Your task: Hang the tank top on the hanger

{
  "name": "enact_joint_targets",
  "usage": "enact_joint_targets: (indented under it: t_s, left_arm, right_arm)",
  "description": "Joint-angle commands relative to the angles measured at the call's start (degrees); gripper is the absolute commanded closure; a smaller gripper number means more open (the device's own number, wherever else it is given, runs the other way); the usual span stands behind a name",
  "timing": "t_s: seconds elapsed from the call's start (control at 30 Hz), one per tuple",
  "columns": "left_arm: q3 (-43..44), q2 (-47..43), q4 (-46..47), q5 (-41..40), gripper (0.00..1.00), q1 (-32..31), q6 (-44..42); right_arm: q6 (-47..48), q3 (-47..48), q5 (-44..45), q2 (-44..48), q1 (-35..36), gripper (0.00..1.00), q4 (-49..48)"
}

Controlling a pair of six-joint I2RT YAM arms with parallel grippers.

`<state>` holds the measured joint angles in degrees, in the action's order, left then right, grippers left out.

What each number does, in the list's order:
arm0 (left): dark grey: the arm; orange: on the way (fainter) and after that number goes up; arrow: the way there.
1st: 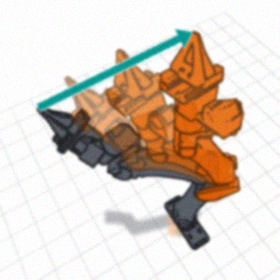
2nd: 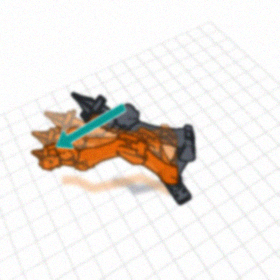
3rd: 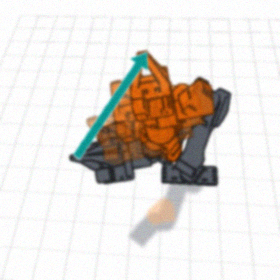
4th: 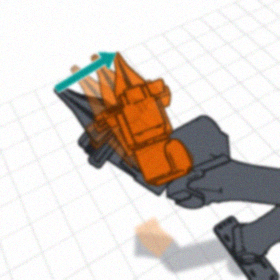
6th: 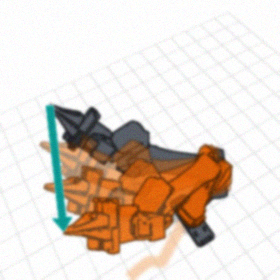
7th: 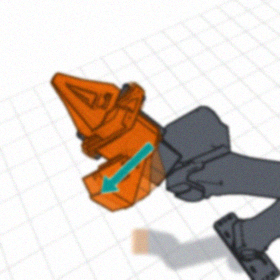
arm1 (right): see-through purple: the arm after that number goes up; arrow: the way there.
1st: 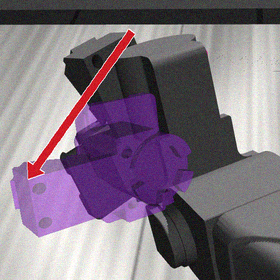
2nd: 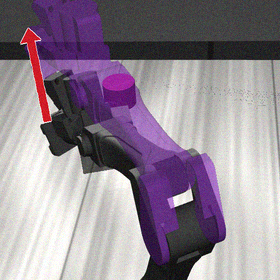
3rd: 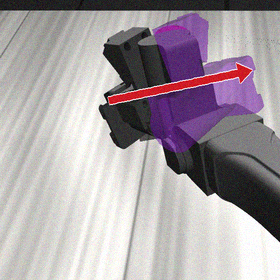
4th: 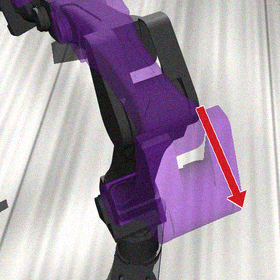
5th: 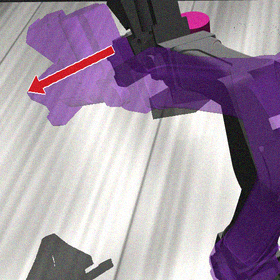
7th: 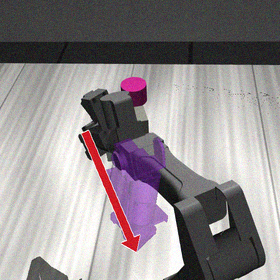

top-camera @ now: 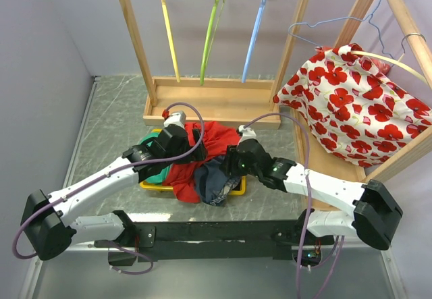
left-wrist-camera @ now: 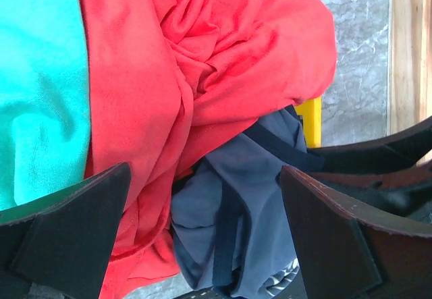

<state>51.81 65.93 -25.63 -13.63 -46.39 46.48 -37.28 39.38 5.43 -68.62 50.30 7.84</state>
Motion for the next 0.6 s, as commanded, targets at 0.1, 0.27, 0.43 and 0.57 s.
enact_joint_targets:
  t_s: [0.1,0.27,0.43,0.57]
  left_arm:
    - [1.6,0.2,0.1,-2.3,0.01,-0.1,1.0]
    - [1.6,-0.1,0.1,-2.9,0.01,-0.1,0.8]
    - [1.7,-1.2,0.2,-3.2,0.01,0.1,0.9]
    - [1.8,-2.3,0.4,-3.6,0.01,0.6,0.7]
  right_arm:
    - [0.4,6.4,5.8,2.6,0.4,1.00,5.0]
    - [3.5,14.8,11.1,7.0,0.4,1.00,12.1]
    - [7.2,27.0,14.1,10.0,0.4,1.00,16.5]
    - [10.3,35.7,16.3,9.4,0.4,1.00,20.0]
